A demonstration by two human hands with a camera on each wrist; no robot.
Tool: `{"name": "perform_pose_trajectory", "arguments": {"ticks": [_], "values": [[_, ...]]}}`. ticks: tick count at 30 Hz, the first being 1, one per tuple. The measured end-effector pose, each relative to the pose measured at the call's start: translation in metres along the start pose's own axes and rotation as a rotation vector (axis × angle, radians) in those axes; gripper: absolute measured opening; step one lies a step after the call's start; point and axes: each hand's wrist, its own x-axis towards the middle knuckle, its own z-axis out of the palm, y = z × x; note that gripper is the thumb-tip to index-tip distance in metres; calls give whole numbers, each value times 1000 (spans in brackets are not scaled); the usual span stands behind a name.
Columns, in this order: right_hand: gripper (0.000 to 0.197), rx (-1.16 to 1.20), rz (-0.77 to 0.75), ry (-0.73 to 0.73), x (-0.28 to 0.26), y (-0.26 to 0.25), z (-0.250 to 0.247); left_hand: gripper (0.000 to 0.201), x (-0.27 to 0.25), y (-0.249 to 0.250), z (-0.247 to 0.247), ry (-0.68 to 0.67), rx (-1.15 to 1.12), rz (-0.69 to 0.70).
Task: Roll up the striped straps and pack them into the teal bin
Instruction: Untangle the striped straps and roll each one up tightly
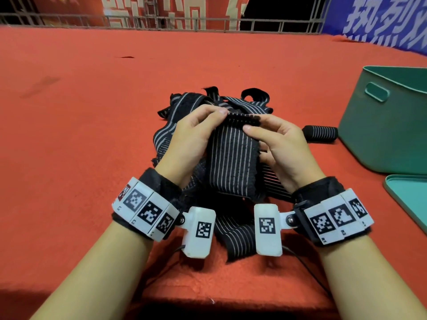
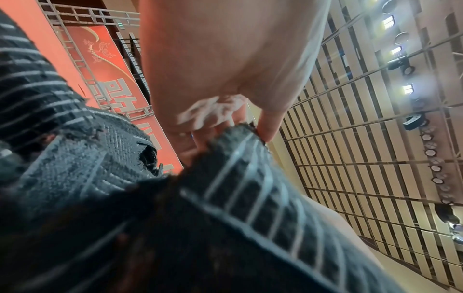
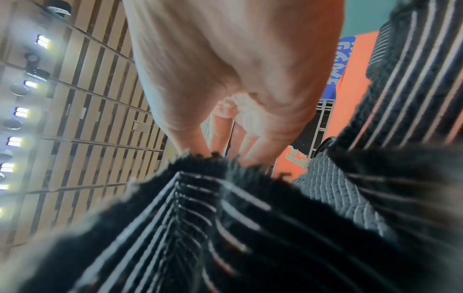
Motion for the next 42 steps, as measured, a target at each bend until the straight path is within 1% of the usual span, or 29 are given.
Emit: {"name": "perform_pose_trajectory", "arguments": {"ticks": [2,4,9,12,14,18,20,22,25,26,27,29,30,32,35,36,39,42], "values": [[19,24,38,-29,0,0,-1,14,0,-1,-1,25,27,-4],[23,33,57,-47,-1,-1,-1,17,0,0,-2,23,33,4],[25,-13,48,36,0,-2,2,27,0,1,-4,-26,20,-23],[16,-15,23,43,-1,-1,2,23,0,1,-5,-44,8,-32],[17,-14,3,42,-1,-1,2,20,0,1,-6,-36,38,-15],[24,-3,-37,38,1,0,1,19,1,-2,-7,-34,72,28],[23,-11,-55,39,1,0,1,17,0,-1,-8,-44,69,20],[20,-15,-70,39,2,0,0,15,-1,2,-7,-49,57,-18],[21,-35,-105,15,1,1,0,33,-3,9,-5,-32,18,-111],[21,-43,-113,2,0,1,0,36,-3,9,-6,-30,19,-114],[21,-51,-115,-3,0,1,1,36,-2,8,-6,-32,32,-98],[23,-63,-105,5,1,1,0,26,0,3,-6,-20,49,-66],[24,-63,-96,9,2,1,0,20,0,2,-7,-4,47,-65],[26,-53,-64,4,4,1,0,16,1,0,-8,18,23,-61],[23,-6,7,-28,2,-2,2,17,1,1,-8,-10,22,-17],[21,-11,9,-36,1,-3,3,19,1,0,-8,-14,33,-4],[20,-24,-51,-8,-1,-2,3,24,1,0,-8,6,27,9],[22,5,-82,18,-1,-1,2,26,0,0,-8,27,-4,-38]]}}
